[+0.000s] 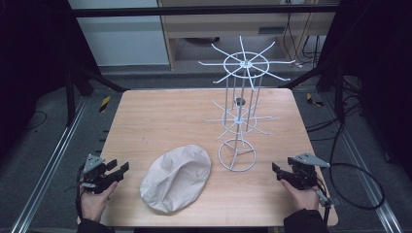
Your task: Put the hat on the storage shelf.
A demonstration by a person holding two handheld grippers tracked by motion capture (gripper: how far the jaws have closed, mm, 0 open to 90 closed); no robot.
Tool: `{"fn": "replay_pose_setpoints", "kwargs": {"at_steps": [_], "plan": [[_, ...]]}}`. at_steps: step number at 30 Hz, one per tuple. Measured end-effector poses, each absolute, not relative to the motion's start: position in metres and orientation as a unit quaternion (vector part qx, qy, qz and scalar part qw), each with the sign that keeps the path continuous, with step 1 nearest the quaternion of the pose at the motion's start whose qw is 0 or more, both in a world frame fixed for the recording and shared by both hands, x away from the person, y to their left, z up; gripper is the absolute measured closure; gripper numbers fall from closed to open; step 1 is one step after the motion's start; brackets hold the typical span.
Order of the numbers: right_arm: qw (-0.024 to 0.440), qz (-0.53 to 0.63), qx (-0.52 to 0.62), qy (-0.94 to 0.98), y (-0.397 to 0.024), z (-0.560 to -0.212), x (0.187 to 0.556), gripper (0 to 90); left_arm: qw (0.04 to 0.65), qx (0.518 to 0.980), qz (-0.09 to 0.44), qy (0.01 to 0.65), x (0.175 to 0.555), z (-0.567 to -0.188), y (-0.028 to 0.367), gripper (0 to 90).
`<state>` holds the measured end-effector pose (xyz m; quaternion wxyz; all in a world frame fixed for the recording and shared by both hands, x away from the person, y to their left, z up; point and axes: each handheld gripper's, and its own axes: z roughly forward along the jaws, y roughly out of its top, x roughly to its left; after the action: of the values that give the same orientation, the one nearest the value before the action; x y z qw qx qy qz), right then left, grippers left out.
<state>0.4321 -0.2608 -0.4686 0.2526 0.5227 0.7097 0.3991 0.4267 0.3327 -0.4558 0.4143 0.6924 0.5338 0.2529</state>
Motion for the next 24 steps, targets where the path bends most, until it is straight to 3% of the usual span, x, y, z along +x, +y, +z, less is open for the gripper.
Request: {"fn": "replay_pose_setpoints", "kwargs": {"at_steps": [10,24], "plan": [[0.231,0.402,0.499,0.732,-0.242,-0.46,0.424,41.4,0.437,0.736,0.215,0.471,0.403,-0.435,0.307,66.3],[0.218,0.396,0.492,0.744,-0.238,-0.462,0.425,40.7,0.428,0.788,0.192,0.398,0.385,-0.415,0.272,62.7]]}}
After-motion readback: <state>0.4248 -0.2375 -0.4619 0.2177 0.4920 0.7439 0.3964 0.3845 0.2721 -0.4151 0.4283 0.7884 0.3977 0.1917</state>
